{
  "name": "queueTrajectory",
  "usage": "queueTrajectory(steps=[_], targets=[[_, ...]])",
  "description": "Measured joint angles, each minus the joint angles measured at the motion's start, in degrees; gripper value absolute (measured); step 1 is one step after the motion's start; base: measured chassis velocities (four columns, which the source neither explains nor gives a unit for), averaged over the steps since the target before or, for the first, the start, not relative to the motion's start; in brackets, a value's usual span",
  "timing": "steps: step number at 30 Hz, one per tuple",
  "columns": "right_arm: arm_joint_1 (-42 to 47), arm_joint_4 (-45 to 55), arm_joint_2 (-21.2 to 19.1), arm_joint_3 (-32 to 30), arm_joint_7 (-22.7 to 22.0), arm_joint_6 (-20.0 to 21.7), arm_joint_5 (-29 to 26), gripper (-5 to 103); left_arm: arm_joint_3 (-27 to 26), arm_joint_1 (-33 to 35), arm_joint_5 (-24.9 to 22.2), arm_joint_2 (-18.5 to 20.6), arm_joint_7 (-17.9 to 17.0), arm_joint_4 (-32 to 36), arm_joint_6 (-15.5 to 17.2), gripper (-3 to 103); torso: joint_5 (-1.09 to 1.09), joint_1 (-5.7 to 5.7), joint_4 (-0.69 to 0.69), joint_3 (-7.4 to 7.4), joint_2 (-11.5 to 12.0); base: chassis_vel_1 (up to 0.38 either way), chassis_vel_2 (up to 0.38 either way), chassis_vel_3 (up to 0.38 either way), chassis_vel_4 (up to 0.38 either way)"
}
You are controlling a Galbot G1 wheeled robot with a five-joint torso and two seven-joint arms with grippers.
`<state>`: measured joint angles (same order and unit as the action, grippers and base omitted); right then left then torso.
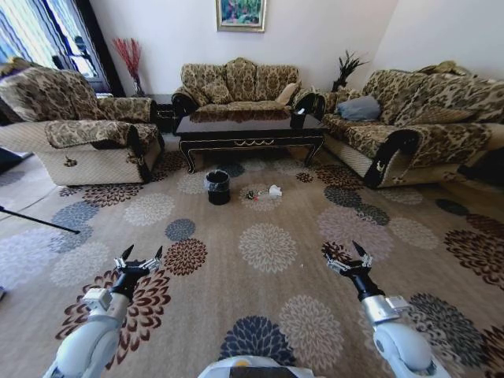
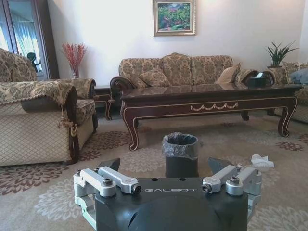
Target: Move to the front of the table and pick up the trash from the floor, then place it into the trash bin.
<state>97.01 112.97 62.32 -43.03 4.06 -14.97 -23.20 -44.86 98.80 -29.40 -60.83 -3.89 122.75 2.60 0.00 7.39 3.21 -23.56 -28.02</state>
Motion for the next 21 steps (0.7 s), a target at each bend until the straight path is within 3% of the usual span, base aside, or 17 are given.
queueTrajectory(steps=[21], targets=[[-0.02, -1.59, 0.14, -0.55, -0.04, -0.85, 0.22, 100, 0.37, -0.08, 0.30, -0.09, -0.04, 0.37, -0.22, 100, 0.00, -1.79, 0.00, 3.07, 4.84, 0.000, 0.000, 0.000, 0.000]])
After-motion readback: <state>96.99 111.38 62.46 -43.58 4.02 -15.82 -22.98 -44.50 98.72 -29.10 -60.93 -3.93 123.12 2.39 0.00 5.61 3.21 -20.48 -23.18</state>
